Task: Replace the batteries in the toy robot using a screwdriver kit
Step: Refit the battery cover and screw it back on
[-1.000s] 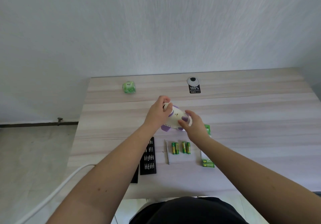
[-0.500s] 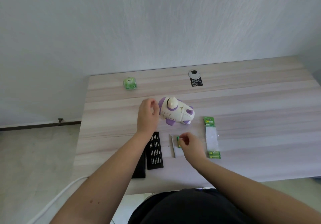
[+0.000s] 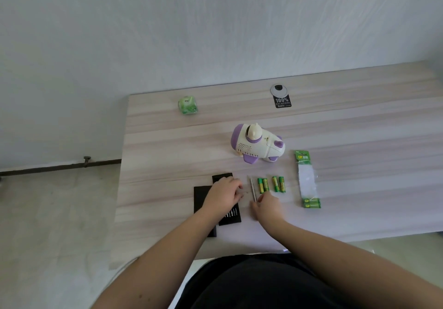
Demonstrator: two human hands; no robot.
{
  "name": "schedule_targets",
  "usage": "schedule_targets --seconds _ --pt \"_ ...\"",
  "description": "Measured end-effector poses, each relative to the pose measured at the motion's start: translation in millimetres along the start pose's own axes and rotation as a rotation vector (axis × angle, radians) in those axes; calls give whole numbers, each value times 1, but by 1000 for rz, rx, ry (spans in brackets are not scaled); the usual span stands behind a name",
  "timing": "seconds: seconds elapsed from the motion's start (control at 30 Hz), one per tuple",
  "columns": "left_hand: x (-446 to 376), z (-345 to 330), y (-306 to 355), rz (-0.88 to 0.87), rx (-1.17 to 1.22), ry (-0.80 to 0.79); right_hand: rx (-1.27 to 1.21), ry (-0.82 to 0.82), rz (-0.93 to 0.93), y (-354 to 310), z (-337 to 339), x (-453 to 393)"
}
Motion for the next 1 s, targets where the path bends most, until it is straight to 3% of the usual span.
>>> schedule_targets --seconds 0.37,0.77,0.87,1.0 --pt "-10 -22 14 -57 -274 11 -24 20 -7 2 -1 3" --pt "-21 -28 15 12 -230 33 -128 48 46 15 26 18" --pt "-22 -29 17 -11 -128 18 -156 60 57 12 35 20" --pt "-17 -7 5 130 320 51 -204 88 114 4 53 24"
Point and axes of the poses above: each hand's wrist, its own x-axis away from the middle knuckle, its own z-axis out of the back of the hand, y = z × x, the point moved 9 cm from there along -x, towards the middle knuckle, and after that the axes turned 10 degrees about z, right-handed, at the moved point
